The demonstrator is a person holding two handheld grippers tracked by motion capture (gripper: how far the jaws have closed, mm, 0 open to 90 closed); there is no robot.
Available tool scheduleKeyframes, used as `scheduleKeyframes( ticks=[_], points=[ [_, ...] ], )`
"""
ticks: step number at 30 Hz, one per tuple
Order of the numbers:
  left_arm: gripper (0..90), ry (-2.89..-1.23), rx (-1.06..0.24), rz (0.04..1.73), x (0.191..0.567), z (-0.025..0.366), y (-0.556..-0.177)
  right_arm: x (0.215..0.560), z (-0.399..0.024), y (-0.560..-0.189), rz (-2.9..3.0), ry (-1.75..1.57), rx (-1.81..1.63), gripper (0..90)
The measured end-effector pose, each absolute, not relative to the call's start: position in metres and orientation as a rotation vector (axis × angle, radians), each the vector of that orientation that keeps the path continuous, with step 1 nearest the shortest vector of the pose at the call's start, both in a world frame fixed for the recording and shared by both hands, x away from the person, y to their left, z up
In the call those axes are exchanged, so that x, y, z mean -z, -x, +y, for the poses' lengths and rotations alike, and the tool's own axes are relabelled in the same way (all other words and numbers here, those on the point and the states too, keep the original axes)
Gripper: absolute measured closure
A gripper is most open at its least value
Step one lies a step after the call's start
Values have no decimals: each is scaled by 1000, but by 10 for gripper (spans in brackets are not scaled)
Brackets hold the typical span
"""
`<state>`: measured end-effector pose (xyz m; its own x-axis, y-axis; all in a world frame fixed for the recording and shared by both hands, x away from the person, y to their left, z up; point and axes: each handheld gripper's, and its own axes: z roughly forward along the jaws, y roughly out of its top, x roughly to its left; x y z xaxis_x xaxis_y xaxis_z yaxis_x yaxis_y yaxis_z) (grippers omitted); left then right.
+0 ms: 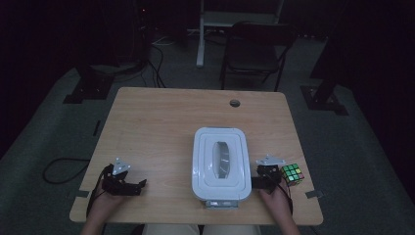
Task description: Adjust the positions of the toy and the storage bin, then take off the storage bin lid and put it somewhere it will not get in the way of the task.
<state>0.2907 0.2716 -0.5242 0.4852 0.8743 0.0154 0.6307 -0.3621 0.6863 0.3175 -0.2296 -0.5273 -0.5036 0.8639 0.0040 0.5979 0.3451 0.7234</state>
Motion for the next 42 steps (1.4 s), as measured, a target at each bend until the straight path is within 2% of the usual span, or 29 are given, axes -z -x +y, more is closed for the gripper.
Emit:
scheduleKeyframes(
  ticks=[17,30,42],
  points=[
    [15,-2143,-441,1190,512,263,-295,527,-230,-318,2234,-1287,-959,129],
    [15,-2137,-371,1022,466,232,-289,527,-230,-318,2234,-1287,-959,129],
    [16,-2134,-358,869,425,196,-281,527,-230,-318,2234,-1287,-959,129]
  ],
)
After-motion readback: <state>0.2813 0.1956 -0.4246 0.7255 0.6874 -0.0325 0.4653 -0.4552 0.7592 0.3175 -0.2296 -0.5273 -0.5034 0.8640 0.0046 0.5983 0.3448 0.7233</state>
